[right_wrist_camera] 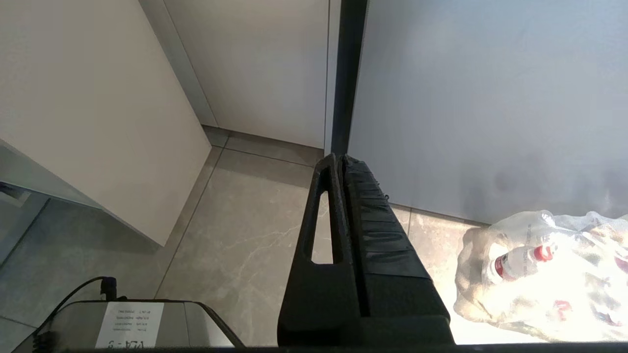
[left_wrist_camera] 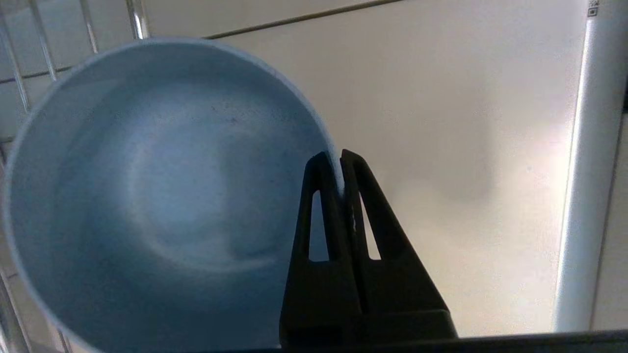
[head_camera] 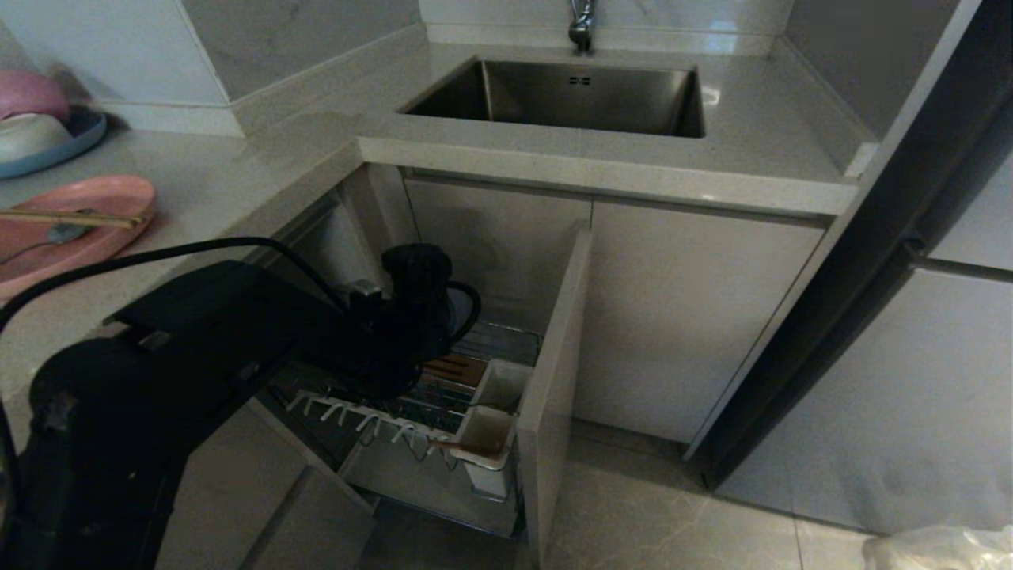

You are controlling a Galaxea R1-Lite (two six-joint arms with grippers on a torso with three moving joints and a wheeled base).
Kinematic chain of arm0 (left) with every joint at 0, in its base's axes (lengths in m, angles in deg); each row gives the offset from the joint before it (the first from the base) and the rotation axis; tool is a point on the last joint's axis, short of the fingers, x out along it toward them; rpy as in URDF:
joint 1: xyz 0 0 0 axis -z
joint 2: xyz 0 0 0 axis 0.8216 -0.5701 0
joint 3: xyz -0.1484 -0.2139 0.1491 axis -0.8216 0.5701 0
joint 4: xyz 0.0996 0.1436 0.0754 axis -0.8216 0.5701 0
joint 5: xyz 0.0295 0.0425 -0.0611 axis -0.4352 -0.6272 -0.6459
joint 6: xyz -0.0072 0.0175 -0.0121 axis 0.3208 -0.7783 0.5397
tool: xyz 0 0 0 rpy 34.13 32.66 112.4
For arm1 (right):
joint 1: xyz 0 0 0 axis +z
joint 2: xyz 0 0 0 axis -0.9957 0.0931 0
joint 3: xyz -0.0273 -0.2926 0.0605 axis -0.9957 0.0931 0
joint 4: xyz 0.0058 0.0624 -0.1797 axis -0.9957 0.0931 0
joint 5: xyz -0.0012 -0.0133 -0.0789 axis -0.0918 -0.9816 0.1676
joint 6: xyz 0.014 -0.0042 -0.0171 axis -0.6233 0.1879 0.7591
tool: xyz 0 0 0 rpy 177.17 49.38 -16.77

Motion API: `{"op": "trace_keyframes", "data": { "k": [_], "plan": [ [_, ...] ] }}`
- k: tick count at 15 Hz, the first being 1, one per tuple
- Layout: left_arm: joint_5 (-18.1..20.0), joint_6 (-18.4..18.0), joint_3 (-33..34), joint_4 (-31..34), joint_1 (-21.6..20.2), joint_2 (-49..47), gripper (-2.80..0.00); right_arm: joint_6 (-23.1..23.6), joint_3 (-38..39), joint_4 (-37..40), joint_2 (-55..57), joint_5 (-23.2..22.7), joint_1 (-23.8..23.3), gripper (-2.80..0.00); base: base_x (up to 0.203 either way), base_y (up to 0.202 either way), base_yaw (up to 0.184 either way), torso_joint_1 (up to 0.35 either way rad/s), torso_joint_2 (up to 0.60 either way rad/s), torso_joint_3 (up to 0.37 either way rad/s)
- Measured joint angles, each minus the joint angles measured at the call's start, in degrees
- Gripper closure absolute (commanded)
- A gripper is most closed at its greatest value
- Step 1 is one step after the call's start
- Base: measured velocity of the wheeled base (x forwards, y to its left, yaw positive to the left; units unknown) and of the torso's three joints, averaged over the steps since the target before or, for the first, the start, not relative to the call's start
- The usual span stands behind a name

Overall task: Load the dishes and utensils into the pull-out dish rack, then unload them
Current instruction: Pick up the bowl and place it in the cupboard

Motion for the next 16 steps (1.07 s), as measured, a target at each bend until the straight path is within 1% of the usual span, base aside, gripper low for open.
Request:
{"op": "trace_keyframes", "data": {
  "k": [4, 7, 9, 16],
  "plan": [
    [0.52, 0.17, 0.53, -0.69, -0.11, -0.3, 0.0, 0.0, 0.0, 0.0, 0.0, 0.0, 0.0, 0.0, 0.0, 0.0, 0.0, 0.0, 0.0, 0.0],
    [1.54, 0.09, 0.5, -4.21, -0.11, -0.33, 0.0, 0.0, 0.0, 0.0, 0.0, 0.0, 0.0, 0.0, 0.0, 0.0, 0.0, 0.0, 0.0, 0.0],
    [1.93, 0.09, 0.5, -4.34, -0.11, -0.28, 0.0, -0.01, 0.0, 0.0, 0.0, 0.0, 0.0, 0.0, 0.0, 0.0, 0.0, 0.0, 0.0, 0.0],
    [0.53, 0.17, 1.78, -4.23, -0.1, -0.5, 0.0, 0.0, 0.0, 0.0, 0.0, 0.0, 0.0, 0.0, 0.0, 0.0, 0.0, 0.0, 0.0, 0.0]
  ]
}}
